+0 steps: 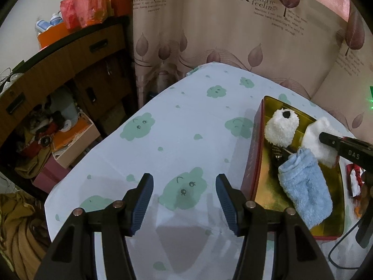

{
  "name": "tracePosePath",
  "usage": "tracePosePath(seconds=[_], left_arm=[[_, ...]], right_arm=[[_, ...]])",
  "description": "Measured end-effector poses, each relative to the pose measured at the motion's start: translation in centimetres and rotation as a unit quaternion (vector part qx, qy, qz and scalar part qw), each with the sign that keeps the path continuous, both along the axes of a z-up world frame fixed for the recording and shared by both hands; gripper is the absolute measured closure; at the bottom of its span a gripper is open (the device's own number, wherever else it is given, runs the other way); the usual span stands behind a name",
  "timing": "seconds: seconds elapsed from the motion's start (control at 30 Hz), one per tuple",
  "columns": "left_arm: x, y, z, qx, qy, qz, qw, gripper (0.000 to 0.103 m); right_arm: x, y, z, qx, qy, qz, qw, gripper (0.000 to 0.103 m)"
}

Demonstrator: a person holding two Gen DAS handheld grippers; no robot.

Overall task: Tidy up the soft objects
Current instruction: 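Carry the white red-trimmed sock into the tin box and open the right tool, then grasp the pink wet-wipes pack with the right tool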

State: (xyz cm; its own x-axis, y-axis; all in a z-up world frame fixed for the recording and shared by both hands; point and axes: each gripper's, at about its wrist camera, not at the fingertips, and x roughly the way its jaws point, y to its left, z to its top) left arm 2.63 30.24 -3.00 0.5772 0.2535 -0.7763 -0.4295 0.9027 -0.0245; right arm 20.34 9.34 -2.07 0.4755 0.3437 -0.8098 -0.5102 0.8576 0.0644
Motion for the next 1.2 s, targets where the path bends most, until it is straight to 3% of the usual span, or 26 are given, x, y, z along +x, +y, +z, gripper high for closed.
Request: tracePosePath(seconds=[0.07,0.13,0.53,0.8,0.93,1.2], left_arm=[[-0.1,0.1,0.0,-0.001,-0.001,0.003,1.0000,0.046],[-0.1,0.1,0.0,-0.002,-0.002,0.004,1.0000,0.046],[-0.2,-0.3,0.0,0.015,0.002,-0.003,0.9999,0.046],[-0.2,-1.2,0.2,0.009,-0.004,-0.025,0.9996,0.046],[-0.5,-1.9,0.7,0.025,-0.018,-0.033,0.9990,0.046],[-0.2,-2.0,0.5,0.018,-0.015,-0.031,0.9993,0.046]], right_arm=[[-0.2,0.1,0.2,0.002,-0.007,0.002,1.000,0.056],[-0.5,0.1,0.4,0.004,-0.014,0.003,1.000,0.052],[-3.5,-4.4,3.3,0.020,-0.028,-0.007,0.999,0.052],[-5.9,-14.4,5.0,0.040,-0.037,-0.073,0.996,0.052],[-7.2,-19.9,5.3,0.028,-0.036,-0.110,0.993,0.052],[-11.1,-27.9,3.4,0.002,-0.018,-0.162,0.987,0.052]])
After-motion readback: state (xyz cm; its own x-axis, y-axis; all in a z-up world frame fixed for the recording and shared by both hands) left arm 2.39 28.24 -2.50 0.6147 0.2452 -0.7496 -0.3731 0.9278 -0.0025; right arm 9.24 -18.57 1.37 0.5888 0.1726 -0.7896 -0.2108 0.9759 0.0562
